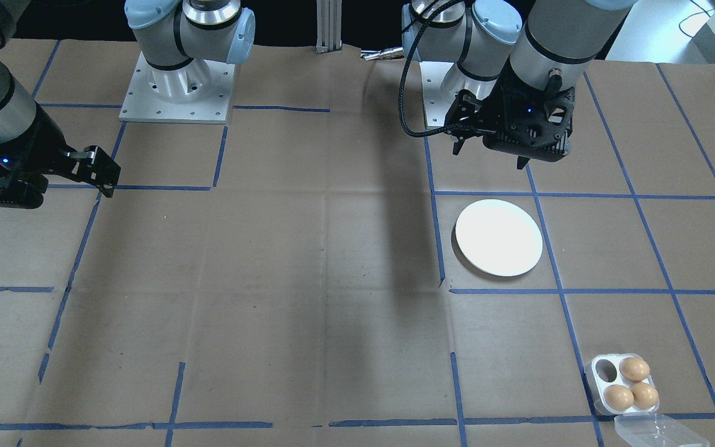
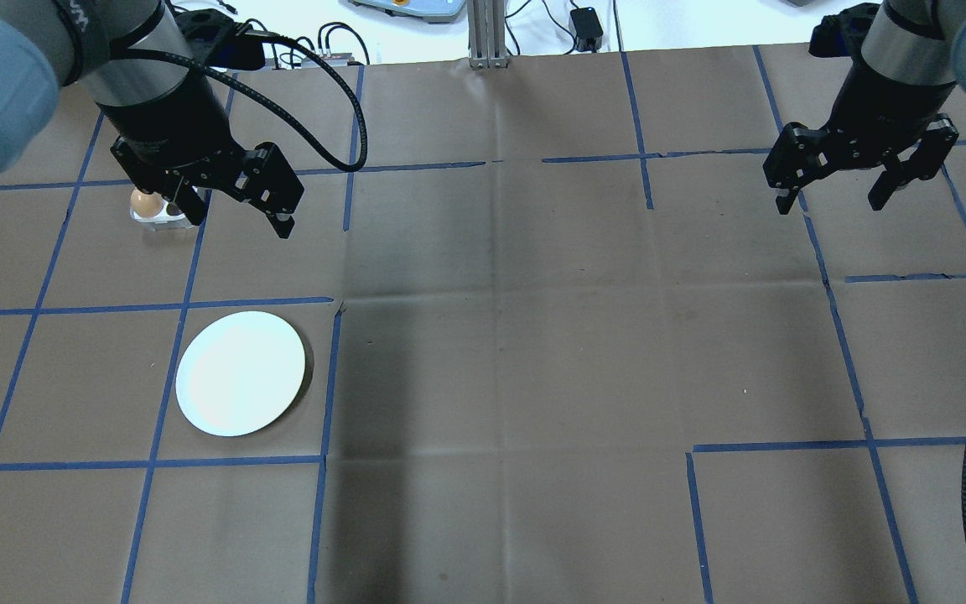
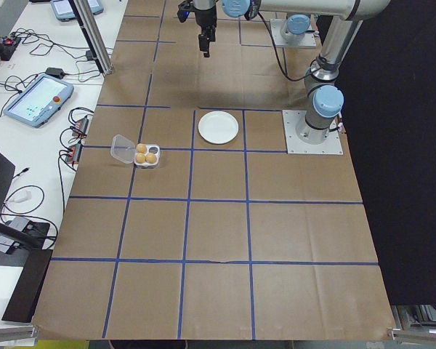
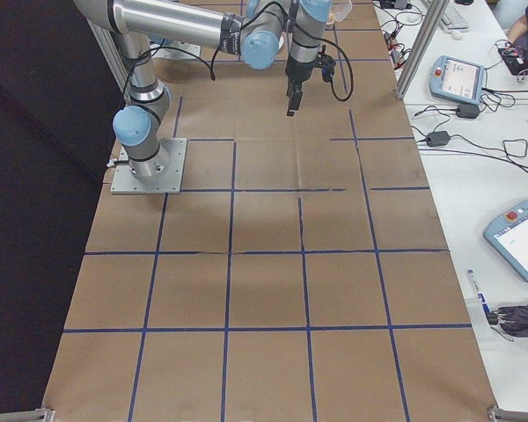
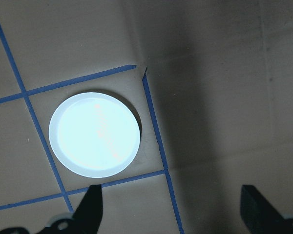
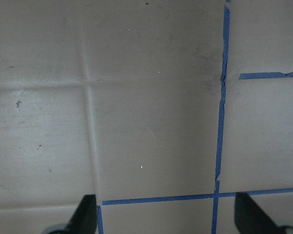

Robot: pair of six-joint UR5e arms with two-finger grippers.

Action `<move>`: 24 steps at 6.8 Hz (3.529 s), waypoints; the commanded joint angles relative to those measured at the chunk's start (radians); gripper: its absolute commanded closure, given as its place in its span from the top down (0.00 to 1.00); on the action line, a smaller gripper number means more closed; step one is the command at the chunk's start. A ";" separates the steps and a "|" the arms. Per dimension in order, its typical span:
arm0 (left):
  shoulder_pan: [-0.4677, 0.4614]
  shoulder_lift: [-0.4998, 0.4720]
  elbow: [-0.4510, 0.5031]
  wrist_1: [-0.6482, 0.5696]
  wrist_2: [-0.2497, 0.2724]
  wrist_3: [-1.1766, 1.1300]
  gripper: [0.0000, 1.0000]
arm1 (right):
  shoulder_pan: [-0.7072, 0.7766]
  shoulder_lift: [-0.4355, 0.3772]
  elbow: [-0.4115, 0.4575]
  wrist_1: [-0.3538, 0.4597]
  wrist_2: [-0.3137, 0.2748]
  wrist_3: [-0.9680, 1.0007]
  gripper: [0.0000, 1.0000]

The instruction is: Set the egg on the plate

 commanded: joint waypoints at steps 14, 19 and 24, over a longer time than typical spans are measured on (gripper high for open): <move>0.404 -0.366 0.033 0.369 0.000 0.213 1.00 | 0.000 0.000 0.000 0.000 -0.002 0.000 1.00; 0.454 -0.621 0.217 0.480 0.074 0.268 1.00 | 0.000 0.000 0.000 0.000 0.000 0.000 1.00; 0.447 -0.706 0.277 0.435 0.032 0.249 0.98 | 0.000 0.000 0.000 0.000 0.000 0.000 1.00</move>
